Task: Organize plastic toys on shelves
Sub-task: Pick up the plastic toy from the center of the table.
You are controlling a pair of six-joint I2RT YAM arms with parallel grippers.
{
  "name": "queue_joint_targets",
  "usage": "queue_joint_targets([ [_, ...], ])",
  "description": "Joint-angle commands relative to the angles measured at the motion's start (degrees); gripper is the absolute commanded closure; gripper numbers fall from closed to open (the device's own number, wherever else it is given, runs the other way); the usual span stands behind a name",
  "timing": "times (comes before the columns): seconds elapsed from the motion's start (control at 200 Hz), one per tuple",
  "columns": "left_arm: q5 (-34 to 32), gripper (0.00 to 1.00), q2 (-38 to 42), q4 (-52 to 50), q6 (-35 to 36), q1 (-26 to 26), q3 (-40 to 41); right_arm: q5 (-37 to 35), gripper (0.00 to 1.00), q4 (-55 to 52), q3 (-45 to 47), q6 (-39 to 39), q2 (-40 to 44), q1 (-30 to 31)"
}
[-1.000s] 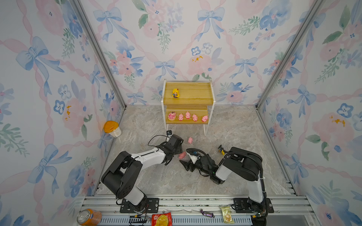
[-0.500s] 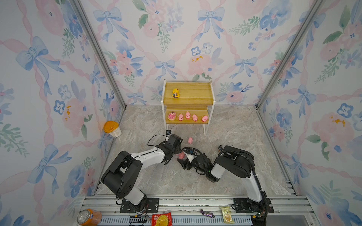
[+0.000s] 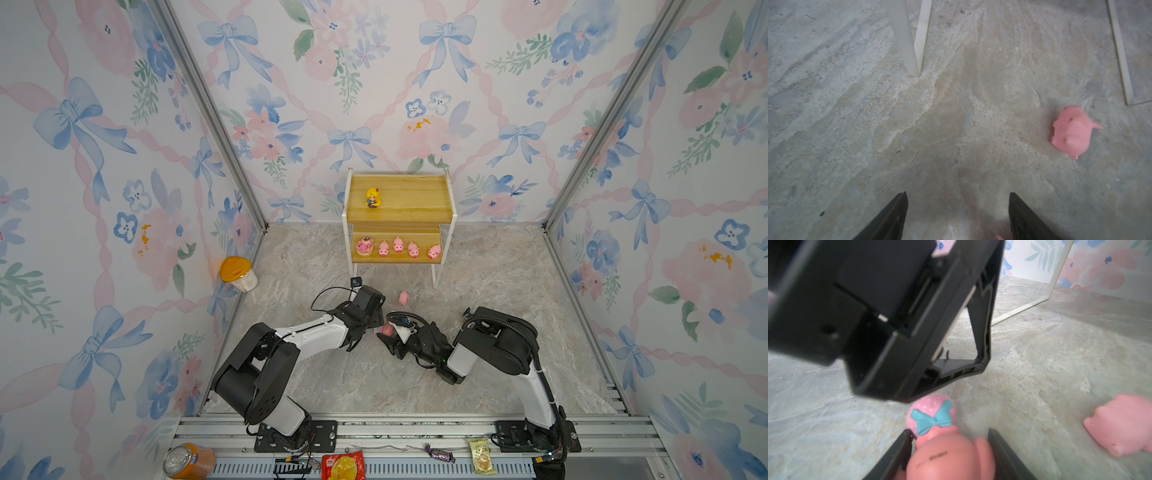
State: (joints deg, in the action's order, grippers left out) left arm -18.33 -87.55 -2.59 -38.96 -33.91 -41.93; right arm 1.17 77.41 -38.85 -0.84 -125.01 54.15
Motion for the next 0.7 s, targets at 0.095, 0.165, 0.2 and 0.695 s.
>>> queue_joint_targets([
  [0.095,-0.10,0.23,2.16,0.67,1.04,0.69,1.23,-0.86,0.51,3.03,2.52,2.64,2.81,1.40],
  [0.165,-0.09,0.23,2.29,0.66,1.12,0.86,1.24,-1.68,0.53,3.04,4.20,2.11,4.89,1.39],
  [0.2,0.04,0.23,2.31,0.70,1.19,0.89,1.24,-1.91,0.54,2.49,5.13,1.90,6.27,1.40],
  [0.695,0.78,0.23,3.96,3.07,2.23,1.87,2.38,-2.01,0.59,-81.84,-7.79,0.54,41.88,-0.05],
])
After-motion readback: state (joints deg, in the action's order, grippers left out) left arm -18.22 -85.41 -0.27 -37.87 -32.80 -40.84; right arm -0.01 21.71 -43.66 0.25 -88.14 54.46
